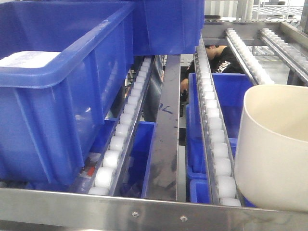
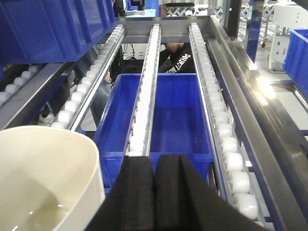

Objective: Move white bin to right shelf second layer
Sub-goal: 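Open the right gripper and withdraw it from the bin rim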

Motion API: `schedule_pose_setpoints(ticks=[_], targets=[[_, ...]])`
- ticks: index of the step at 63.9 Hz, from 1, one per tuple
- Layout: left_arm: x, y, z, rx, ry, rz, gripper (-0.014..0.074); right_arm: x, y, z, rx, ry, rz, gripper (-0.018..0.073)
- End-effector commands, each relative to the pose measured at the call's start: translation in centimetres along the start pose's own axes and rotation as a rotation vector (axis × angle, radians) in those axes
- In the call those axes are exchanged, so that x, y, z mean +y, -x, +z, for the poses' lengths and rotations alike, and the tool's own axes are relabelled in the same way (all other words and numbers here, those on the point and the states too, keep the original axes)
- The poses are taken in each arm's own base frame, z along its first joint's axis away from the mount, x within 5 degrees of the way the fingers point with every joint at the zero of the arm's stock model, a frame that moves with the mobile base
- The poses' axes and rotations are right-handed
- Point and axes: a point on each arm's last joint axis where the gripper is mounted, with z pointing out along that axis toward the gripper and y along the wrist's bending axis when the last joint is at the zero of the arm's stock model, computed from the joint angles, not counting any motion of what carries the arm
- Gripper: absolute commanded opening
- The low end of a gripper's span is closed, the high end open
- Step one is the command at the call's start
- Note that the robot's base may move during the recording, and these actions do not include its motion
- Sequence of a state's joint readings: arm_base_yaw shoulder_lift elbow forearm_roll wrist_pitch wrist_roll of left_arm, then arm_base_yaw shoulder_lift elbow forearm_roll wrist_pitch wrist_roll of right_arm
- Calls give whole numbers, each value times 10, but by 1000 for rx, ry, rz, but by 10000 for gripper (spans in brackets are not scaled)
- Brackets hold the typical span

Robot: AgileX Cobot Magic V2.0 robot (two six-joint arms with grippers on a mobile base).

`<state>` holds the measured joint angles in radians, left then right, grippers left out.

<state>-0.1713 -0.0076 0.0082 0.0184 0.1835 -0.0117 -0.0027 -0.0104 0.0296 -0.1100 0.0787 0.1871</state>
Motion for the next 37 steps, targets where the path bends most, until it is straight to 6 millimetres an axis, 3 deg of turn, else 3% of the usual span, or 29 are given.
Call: schedule_pose_setpoints(ticks=[1,37], targets=[[0,-1,1,-72,-6,-4,85,1,8,-2,-95,11,-28,57],[0,-1,1,-72,-6,-4,85,1,8,-2,-95,11,-28,55]])
